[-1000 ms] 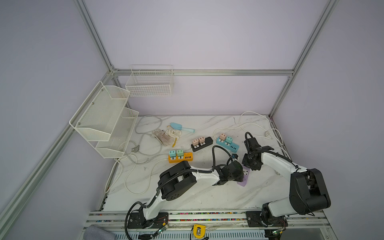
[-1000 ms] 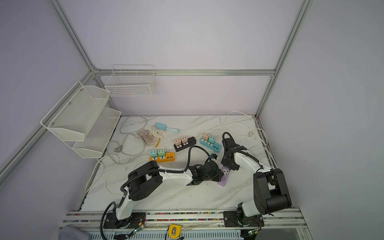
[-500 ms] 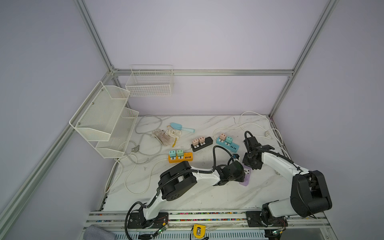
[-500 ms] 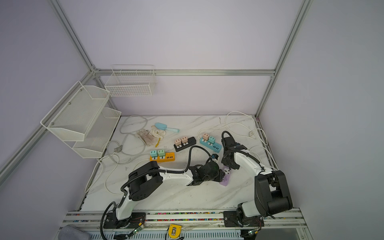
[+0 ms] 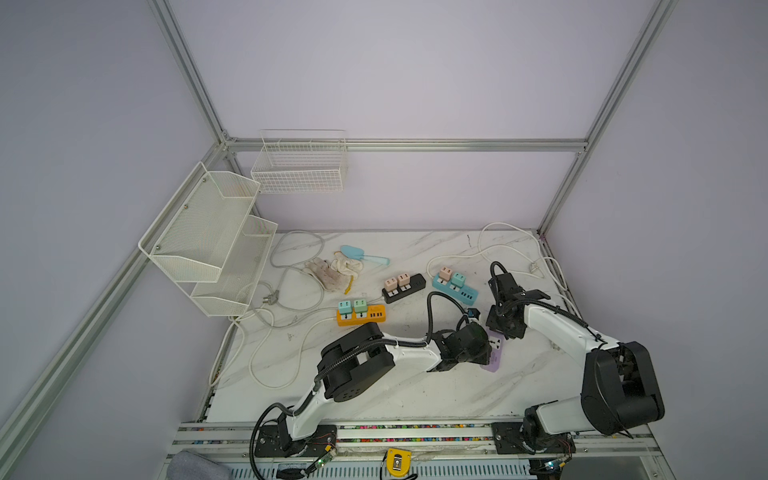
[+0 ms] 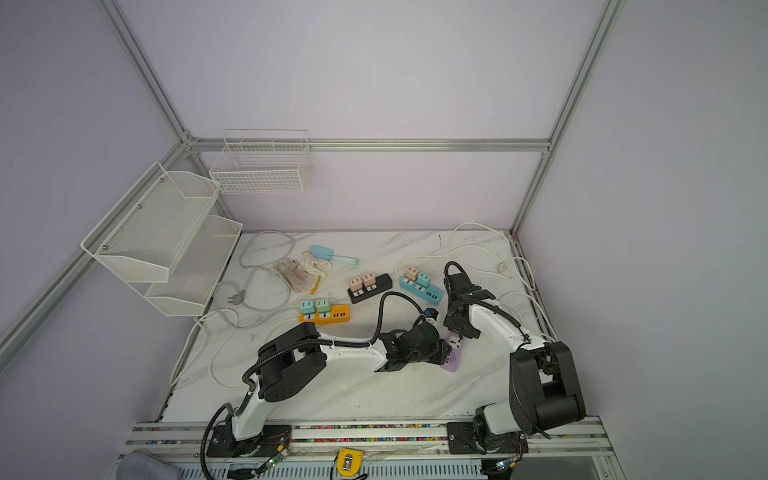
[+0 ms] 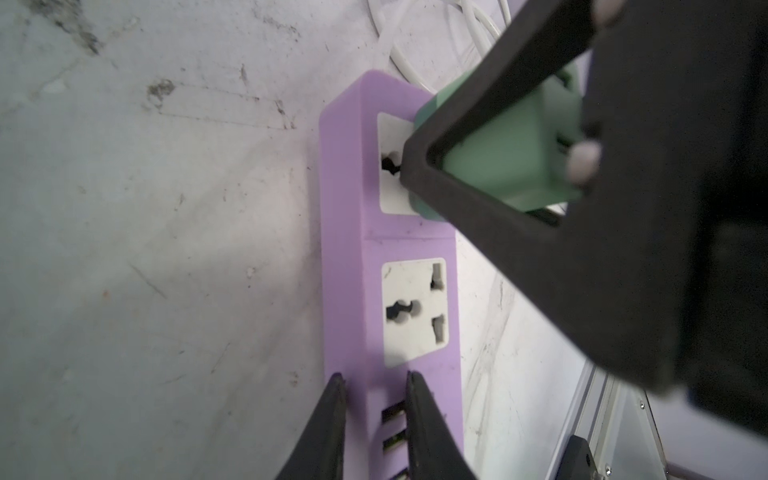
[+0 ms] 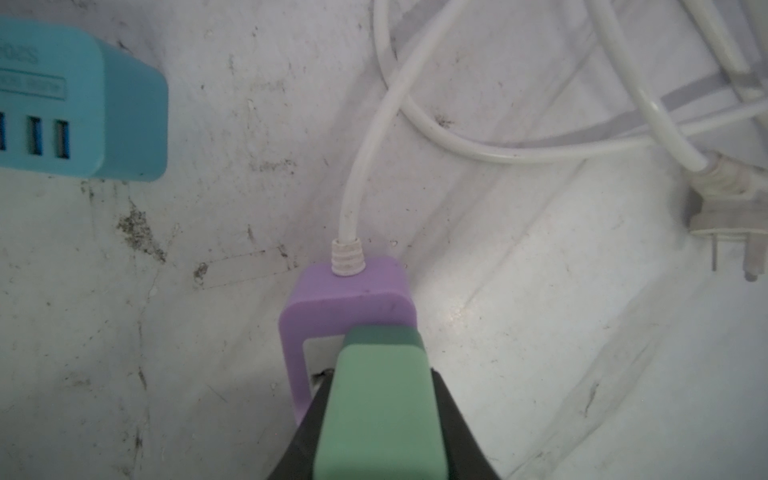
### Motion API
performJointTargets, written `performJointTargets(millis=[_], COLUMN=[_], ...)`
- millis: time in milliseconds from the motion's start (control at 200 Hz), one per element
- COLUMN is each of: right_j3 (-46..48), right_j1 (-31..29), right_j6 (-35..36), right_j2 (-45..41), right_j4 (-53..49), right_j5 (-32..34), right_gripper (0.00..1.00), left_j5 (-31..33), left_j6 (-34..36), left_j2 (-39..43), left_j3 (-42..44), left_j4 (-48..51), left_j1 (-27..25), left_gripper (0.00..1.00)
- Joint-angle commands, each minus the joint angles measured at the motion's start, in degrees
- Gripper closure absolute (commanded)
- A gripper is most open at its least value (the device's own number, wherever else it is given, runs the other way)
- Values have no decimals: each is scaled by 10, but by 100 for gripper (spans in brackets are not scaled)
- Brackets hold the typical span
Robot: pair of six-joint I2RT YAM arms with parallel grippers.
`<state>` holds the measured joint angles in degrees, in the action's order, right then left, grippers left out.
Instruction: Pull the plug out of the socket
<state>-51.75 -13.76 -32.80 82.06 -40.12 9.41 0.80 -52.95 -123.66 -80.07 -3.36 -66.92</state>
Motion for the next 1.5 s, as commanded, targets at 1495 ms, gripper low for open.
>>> performJointTargets(millis=[1495], right_j3=[17], right_j1=[-7], right_j6=[-16], right_j2=[-12], right_j4=[69], right_j5=[-56], right_gripper=[80], left_j5=[-46], left_j6=[-20], left_j2=[-53], left_j3=[-15], left_j4=[68], left_j1=[4], left_gripper=[66])
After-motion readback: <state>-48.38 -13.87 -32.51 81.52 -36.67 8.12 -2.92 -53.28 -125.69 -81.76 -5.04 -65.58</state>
